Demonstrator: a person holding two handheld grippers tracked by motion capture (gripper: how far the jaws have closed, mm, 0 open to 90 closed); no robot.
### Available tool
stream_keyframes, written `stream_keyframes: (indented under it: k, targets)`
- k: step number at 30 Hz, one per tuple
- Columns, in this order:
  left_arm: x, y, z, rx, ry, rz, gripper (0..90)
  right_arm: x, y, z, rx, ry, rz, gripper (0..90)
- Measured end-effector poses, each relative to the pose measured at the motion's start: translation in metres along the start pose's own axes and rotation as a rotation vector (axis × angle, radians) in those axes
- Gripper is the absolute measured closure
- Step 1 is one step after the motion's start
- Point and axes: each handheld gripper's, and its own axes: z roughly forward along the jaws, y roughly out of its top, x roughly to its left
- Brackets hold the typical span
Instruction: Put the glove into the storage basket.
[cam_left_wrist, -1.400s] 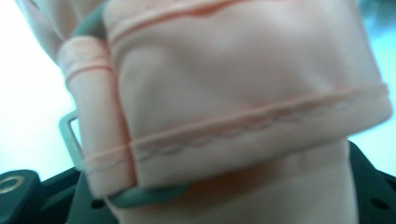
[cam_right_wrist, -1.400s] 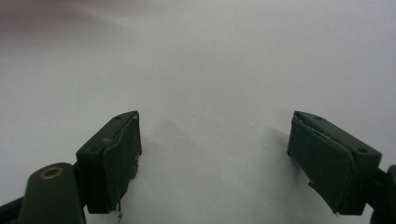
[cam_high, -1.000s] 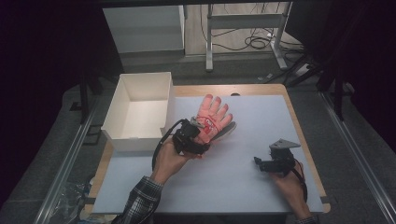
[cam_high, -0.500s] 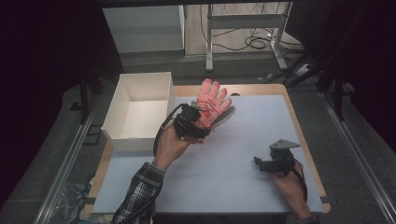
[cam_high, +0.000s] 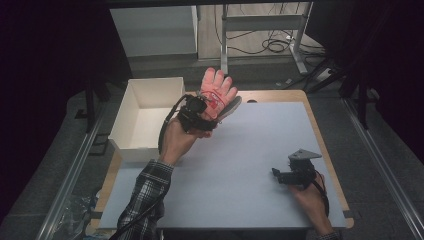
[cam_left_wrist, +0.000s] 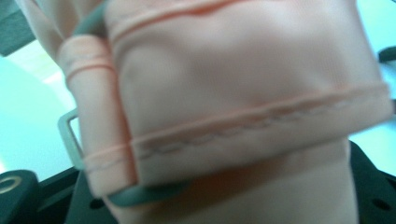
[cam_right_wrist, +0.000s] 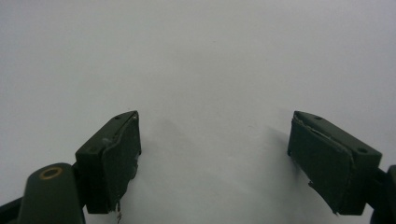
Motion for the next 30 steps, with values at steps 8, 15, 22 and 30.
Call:
stream_keyframes:
  k: [8,15,22,30]
  targets:
    - [0.020,0.006,-0.017,-0.015,0.050,-0.031,43.9,0.000,0.000,0.000,-0.001,0.000,-0.001,17.5]
    - [0.041,0.001,-0.031,-0.025,0.110,-0.078,43.7,0.000,0.000,0.000,-0.001,0.000,0.000,17.5]
    - [0.062,-0.018,-0.041,-0.044,0.156,-0.129,43.2,0.000,0.000,0.000,-0.003,-0.001,-0.003,17.5]
    - [0.087,-0.043,-0.052,-0.078,0.192,-0.214,42.6,0.000,0.000,0.000,-0.003,-0.001,-0.002,17.5]
